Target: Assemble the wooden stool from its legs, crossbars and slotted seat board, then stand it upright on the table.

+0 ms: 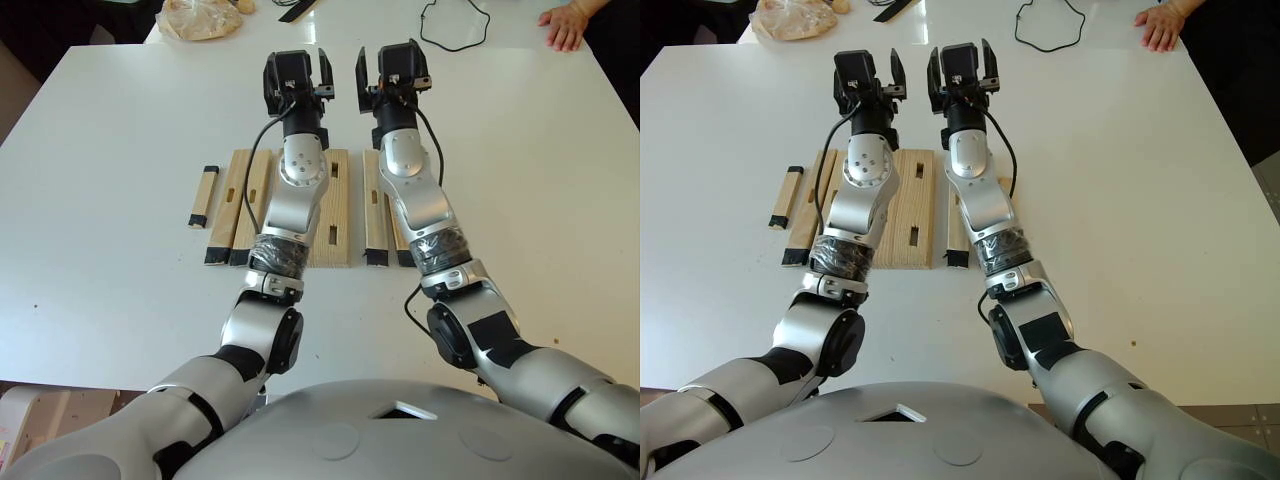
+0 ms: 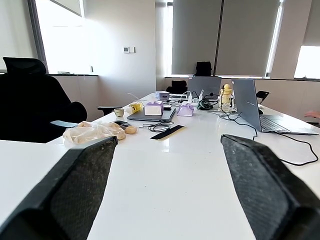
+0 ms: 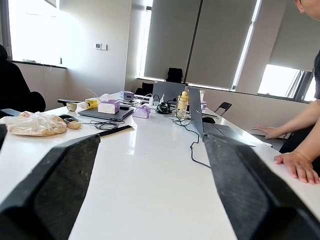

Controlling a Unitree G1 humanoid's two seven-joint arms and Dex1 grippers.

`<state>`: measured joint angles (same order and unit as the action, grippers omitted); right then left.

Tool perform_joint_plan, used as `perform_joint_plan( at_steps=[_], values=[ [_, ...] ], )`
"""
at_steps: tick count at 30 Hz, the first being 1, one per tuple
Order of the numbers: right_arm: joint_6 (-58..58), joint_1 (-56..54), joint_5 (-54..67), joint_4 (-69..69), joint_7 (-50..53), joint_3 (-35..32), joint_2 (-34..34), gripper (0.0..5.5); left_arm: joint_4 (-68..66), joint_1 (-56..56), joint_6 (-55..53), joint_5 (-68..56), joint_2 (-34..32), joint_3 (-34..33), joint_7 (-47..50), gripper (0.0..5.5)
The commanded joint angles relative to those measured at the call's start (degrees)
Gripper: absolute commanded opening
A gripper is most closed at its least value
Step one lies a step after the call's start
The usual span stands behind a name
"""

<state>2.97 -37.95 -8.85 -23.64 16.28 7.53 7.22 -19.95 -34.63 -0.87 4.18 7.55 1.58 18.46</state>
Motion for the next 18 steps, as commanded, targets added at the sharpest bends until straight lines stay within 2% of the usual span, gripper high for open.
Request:
perform_joint_plan(
  at_steps=[1, 11, 15, 18],
  values=[
    [0.47, 0.72, -0.28, -0.4, -0.19, 0.18, 1.42, 3.81, 0.73, -1.07, -1.21, 0.63, -0.11, 0.55, -1.5, 3.85],
    [1.94, -0.86, -0.79, -2.58, -0.38, 0.31, 1.72, 3.81, 0.07, -1.55, -2.73, -2.39, -1.45, -0.82, -8.11, 3.85],
    [3.13, -0.55, -1.27, -2.22, -0.84, 0.95, 1.49, 3.81, 9.85, 4.0, -9.07, -7.77, -4.89, -3.82, -14.27, 3.85],
    [3.2, -0.15, -2.38, -1.64, -0.61, 1.92, 1.19, 3.81, 20.82, 10.02, -14.9, -14.73, -12.16, -8.61, -23.05, 3.85]
  ],
)
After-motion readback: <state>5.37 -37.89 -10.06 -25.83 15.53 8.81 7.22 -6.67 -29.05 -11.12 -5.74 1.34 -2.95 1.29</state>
